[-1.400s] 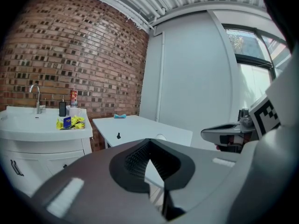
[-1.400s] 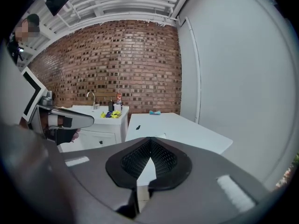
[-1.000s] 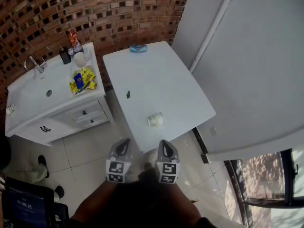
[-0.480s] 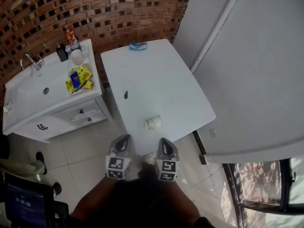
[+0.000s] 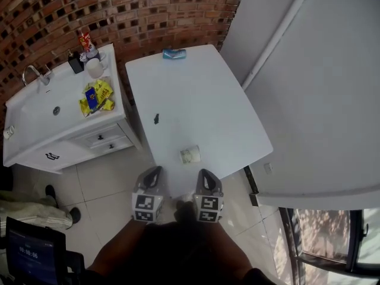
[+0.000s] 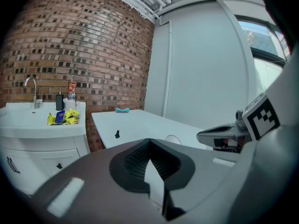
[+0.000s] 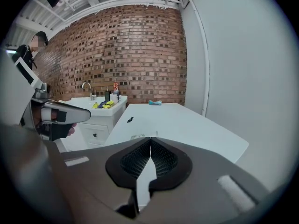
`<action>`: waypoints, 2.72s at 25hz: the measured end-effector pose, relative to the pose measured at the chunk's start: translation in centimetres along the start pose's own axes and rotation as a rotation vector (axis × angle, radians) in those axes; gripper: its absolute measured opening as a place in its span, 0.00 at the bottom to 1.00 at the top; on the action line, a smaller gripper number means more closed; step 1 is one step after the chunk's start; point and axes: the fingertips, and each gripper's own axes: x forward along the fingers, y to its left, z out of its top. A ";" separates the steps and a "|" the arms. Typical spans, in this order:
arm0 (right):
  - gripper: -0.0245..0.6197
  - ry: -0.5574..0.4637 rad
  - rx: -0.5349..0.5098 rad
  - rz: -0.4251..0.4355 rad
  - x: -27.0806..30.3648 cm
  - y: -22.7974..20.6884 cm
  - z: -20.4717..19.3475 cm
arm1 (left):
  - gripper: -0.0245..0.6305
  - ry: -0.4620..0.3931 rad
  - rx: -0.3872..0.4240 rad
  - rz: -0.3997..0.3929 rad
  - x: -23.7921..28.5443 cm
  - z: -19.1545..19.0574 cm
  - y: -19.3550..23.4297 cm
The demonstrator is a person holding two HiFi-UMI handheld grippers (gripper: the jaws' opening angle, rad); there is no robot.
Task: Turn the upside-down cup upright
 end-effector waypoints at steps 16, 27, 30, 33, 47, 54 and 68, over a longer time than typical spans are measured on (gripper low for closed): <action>0.20 0.134 -0.002 0.104 5.5 -1.3 -1.1 | 0.03 -0.022 -0.004 0.063 2.7 1.7 2.1; 0.16 0.162 0.040 0.160 7.4 -1.7 -2.0 | 0.03 0.001 0.012 0.034 3.6 1.5 0.7; 0.13 0.162 0.050 0.164 7.6 -1.6 -1.8 | 0.03 0.013 0.012 0.024 3.6 1.3 0.4; 0.12 0.166 0.065 0.159 7.4 -1.6 -1.8 | 0.03 0.025 0.008 0.020 3.6 0.7 0.4; 0.08 0.100 0.056 0.124 5.3 -1.8 -0.3 | 0.03 -0.010 -0.055 0.010 2.9 1.5 0.3; 0.08 0.133 -0.183 0.095 4.3 -0.2 2.4 | 0.03 -0.015 -0.068 -0.002 1.7 1.0 0.6; 0.08 0.262 -0.684 -0.027 3.9 2.4 -0.3 | 0.03 -0.056 0.023 -0.002 -0.2 2.3 0.6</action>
